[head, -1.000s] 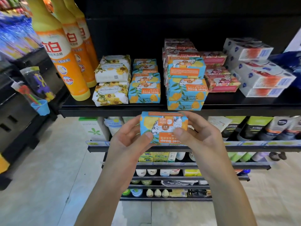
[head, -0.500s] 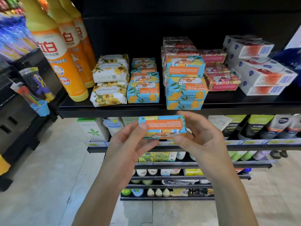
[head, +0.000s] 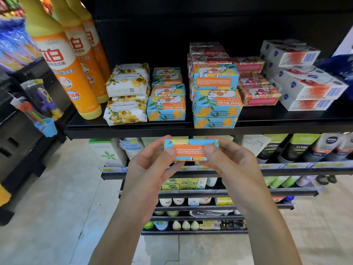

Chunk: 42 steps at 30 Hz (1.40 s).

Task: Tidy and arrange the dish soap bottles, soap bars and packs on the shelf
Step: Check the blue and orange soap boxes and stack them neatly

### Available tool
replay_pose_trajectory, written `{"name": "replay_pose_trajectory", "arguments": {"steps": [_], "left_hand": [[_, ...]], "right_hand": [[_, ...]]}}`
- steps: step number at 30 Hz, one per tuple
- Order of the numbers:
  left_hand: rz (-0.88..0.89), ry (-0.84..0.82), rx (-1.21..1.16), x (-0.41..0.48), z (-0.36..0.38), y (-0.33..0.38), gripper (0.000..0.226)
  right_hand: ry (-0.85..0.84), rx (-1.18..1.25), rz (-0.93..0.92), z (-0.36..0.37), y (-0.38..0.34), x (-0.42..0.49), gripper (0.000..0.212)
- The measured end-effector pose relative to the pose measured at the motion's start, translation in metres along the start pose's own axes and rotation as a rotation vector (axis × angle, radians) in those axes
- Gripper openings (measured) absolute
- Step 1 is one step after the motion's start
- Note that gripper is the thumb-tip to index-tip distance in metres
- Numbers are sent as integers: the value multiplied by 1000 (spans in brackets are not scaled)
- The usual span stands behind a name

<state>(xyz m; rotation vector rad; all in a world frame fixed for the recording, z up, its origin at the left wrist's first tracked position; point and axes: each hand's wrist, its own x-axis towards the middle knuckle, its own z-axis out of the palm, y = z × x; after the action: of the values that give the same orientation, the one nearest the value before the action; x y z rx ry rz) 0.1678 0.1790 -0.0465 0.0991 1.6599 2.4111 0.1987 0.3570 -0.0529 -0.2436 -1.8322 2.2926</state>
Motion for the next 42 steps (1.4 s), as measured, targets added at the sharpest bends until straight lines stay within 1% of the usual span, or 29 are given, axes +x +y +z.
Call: {"name": "replay_pose_trajectory", "arguments": {"steps": [3, 8, 13, 15, 16, 20, 24, 26, 29, 32, 38, 42], "left_hand": [[7, -2, 2, -1, 0, 0, 54], [15, -9, 16, -3, 2, 2, 52], [-22, 10, -27, -2, 2, 6, 56], [-45, 23, -40, 0, 1, 6, 49], [-57, 23, -41, 0, 0, 5, 45], [-61, -19, 7, 2, -2, 3, 38], [-47, -31, 7, 3, -4, 2, 38], [-38, -28, 10, 3, -5, 1, 40], [-25, -23, 37, 4, -6, 0, 45], [-27, -34, 57, 2, -6, -2, 46], [-20, -31, 95, 2, -6, -5, 49], [-19, -24, 117, 2, -7, -7, 50]], "right_hand": [[3, 11, 9, 0, -1, -1, 58], [-32, 14, -2, -6, 0, -1, 53], [-137, 72, -85, -10, 1, -1, 70], [-177, 80, -133, -12, 4, 0, 74], [-192, 84, -152, -13, 6, 1, 72], [-231, 92, -173, -15, 9, 4, 71], [-259, 62, -156, -15, 8, 4, 76], [-225, 32, -131, -12, 5, 3, 74], [-113, 17, -48, -7, -1, 0, 64], [-43, -55, 26, -6, -1, 1, 67], [-32, -57, 52, -4, 2, 1, 48], [-27, -41, 43, -6, 4, 1, 48]]}}
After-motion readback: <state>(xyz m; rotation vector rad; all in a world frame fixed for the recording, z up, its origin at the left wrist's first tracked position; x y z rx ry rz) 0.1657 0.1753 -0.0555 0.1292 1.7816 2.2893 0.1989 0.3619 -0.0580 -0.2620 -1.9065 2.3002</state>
